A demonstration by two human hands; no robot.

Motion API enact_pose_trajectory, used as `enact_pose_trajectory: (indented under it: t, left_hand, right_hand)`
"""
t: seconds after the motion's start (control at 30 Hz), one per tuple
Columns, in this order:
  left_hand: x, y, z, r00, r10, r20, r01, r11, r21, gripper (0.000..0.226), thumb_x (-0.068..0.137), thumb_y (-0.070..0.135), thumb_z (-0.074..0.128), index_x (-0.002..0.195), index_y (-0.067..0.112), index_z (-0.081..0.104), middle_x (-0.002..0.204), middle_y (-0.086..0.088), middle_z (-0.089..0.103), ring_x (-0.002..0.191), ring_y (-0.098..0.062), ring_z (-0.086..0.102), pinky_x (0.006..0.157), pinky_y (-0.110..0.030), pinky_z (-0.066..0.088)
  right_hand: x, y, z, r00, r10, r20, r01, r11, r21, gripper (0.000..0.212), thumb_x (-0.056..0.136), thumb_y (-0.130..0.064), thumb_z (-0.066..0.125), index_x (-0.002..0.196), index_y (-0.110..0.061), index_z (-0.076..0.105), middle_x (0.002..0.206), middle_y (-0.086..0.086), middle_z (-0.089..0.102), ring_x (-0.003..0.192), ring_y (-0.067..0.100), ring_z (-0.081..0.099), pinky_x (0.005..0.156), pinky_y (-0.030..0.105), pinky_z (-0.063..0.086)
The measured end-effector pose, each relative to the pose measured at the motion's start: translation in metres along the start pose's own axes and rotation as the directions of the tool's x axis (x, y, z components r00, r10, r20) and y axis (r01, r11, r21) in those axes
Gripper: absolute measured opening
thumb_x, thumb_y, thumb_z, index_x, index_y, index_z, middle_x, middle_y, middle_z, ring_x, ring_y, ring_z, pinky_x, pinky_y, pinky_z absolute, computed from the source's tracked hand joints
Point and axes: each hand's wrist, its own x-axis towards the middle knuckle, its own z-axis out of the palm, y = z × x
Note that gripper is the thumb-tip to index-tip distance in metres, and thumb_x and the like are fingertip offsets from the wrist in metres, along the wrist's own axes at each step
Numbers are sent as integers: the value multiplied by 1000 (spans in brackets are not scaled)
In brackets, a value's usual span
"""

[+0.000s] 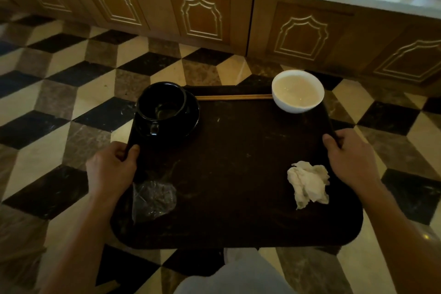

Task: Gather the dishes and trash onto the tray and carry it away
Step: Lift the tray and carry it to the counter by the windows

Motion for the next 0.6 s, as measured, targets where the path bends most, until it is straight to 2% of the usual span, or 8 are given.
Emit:
enact_pose_trajectory:
  t: [0.1,0.23,0.37,0.5,0.6]
  left_hand:
    - [25,20,16,1000,-8,-4,8,1000,-5,23,94,30,64,98,8,71,79,-5,69,70,-17,63,61,-26,40]
    - [54,46,30,1000,-28,-12,28,1000,1,23,95,30,63,98,8,71,76,0,65,64,-6,56,57,-19,33]
    - [82,62,39,998,-56,-13,56,998,-18,22,94,29,64,99,9,71,75,1,64,66,-8,58,56,-21,36]
    - [118,72,48,999,-49,-11,49,999,-18,22,94,29,64,97,9,71,78,-2,67,69,-13,62,57,-23,39]
    - [151,79,55,999,-39,11,39,999,3,21,94,27,64,100,8,69,78,0,64,68,-8,57,59,-20,35]
  right_hand:
    - [41,-10,-4,1000,-17,18,17,1000,20,26,102,-36,50,111,-12,56,79,-5,55,72,14,53,55,30,35]
    - [89,-20,-5,998,-29,48,27,998,55,30,102,-36,50,116,-10,54,85,4,61,83,26,60,62,35,39]
    - [130,-33,0,998,-31,58,28,999,43,32,102,-36,50,117,-8,55,80,0,55,78,21,51,66,35,36]
    - [164,-48,12,998,-33,54,30,998,47,35,101,-36,51,121,-8,56,87,5,59,80,22,53,67,35,38]
    - [189,-65,23,998,-32,48,30,999,33,32,102,-36,51,117,-9,55,82,2,58,77,21,51,60,33,32]
